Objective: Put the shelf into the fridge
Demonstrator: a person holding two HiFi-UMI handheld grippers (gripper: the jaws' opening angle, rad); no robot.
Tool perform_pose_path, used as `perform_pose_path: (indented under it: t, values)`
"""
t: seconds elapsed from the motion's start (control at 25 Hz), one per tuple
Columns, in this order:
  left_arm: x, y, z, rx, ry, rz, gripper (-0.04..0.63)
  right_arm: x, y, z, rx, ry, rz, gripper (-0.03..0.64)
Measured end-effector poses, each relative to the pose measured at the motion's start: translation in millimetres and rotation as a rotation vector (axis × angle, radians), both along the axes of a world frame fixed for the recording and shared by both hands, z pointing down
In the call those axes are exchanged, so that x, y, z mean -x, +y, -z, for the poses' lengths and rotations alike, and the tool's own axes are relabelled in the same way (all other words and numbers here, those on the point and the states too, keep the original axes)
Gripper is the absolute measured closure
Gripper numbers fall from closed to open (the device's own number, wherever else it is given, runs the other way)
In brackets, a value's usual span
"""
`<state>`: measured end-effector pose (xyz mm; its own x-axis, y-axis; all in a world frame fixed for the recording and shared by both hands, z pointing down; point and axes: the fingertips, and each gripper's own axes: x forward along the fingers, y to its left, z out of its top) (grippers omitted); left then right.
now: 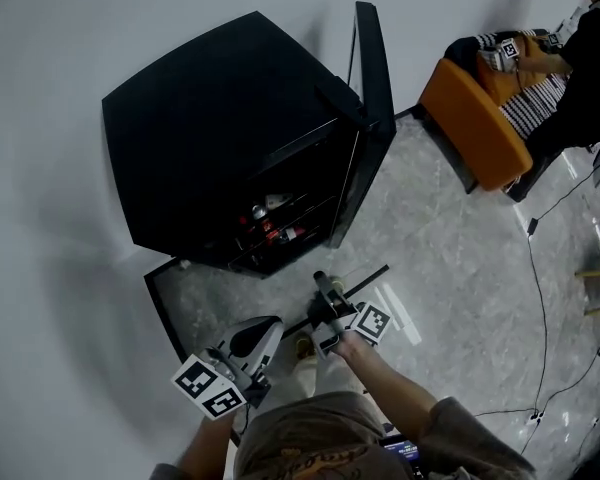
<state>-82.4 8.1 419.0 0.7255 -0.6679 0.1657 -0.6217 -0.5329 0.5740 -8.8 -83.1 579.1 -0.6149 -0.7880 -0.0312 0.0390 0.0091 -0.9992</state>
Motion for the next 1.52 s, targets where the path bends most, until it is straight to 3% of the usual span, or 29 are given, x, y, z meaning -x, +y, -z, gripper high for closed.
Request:
perform_pose_path:
  t: [0.6,1.52]
  values:
    - [2,4,-25,0.048,-0.015,0.004,0.592,16,-21,-42,0.024,0.012,0.008,0.589]
    - [-4,-1,-48,0.1,0.03,0.002,0.592,43,-59,-78,0.04,0.017,0.019,0.589]
